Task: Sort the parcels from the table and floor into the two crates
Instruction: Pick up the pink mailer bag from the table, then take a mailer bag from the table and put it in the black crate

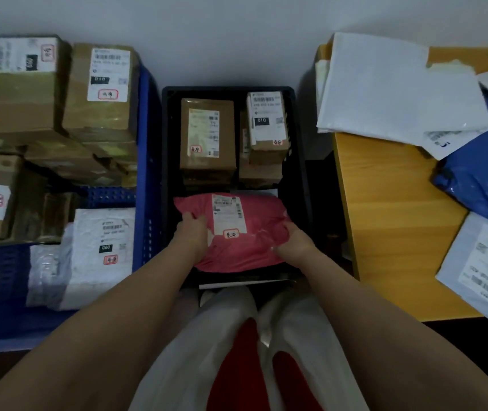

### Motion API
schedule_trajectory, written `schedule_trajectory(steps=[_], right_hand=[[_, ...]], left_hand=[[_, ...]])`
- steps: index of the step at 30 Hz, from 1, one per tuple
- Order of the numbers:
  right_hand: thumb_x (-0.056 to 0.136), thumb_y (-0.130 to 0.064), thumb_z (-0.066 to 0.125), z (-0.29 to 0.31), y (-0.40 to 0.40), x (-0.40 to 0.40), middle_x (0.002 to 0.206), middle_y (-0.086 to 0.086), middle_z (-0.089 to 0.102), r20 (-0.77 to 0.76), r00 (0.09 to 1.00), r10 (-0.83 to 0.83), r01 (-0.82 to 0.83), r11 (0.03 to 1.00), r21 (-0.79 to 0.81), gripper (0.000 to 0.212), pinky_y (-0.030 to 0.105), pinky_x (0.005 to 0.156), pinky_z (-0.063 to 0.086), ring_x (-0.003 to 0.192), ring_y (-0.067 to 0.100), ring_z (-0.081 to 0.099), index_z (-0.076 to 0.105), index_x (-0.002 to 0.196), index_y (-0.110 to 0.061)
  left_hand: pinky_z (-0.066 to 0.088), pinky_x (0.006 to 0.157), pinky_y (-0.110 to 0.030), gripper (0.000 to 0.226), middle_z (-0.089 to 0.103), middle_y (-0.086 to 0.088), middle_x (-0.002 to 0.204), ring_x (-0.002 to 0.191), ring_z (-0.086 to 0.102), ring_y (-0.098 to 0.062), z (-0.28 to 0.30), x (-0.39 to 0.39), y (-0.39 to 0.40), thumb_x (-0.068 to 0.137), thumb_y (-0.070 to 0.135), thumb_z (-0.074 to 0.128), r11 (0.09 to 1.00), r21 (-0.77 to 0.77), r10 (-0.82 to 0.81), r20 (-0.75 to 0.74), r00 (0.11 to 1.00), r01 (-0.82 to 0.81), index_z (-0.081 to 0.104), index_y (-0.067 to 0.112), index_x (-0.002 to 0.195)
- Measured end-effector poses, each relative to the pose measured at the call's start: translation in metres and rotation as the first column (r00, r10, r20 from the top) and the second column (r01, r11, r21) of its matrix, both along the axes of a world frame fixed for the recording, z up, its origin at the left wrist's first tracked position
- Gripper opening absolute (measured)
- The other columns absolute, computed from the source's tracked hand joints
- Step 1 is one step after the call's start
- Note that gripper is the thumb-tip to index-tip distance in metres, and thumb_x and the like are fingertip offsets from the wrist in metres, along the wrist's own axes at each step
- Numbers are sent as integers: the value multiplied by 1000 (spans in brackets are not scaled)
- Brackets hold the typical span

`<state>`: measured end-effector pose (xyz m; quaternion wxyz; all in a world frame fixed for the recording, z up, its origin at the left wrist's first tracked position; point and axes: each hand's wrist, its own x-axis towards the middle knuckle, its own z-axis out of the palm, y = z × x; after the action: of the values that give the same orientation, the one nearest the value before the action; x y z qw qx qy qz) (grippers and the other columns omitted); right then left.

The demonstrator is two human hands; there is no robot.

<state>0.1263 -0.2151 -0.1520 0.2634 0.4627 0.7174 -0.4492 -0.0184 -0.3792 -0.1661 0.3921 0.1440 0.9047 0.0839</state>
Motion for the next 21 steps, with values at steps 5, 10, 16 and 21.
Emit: schedule_trajectory(steps=[5, 10, 16, 21], right_hand=[[88, -30, 68, -18, 2, 2, 159, 19, 15, 77, 990, 114, -111, 993, -42, 87, 36, 114, 31, 142, 36, 29, 13, 155, -22], [92, -26, 62, 16, 12, 1, 147, 15, 41, 7, 999, 33, -33, 999, 0, 63, 36, 110, 36, 139, 32, 33, 34, 147, -11], [94, -26, 61, 72, 20, -4, 139, 10, 50, -61, 997, -42, 49, 992, 116, 57, 25, 81, 40, 122, 27, 52, 39, 145, -10], [95, -26, 59, 107, 25, 5, 144, 10, 45, -115, 987, -113, 135, 969, 206, 59, 26, 82, 41, 125, 28, 50, 35, 147, -10]], left_hand=[[28, 115, -49, 114, -16, -25, 156, 143, 10, -41, -9, 6, 0, 81, 29, 78, 891, -310, -302, 143, 942, 333, -8, 11, 153], [31, 113, -49, 99, -5, -23, 158, 142, 15, -41, 21, -4, 16, 84, 34, 73, 903, -184, -377, 90, 922, 388, 7, 13, 153], [39, 105, -45, 80, 22, -18, 150, 134, 31, -36, 79, -12, 44, 84, 33, 71, 866, -26, -501, -44, 864, 500, 28, 15, 148], [34, 110, -44, 78, 15, -15, 156, 140, 23, -35, 122, -4, 78, 89, 33, 67, 803, 107, -575, -116, 810, 586, 24, 14, 151]])
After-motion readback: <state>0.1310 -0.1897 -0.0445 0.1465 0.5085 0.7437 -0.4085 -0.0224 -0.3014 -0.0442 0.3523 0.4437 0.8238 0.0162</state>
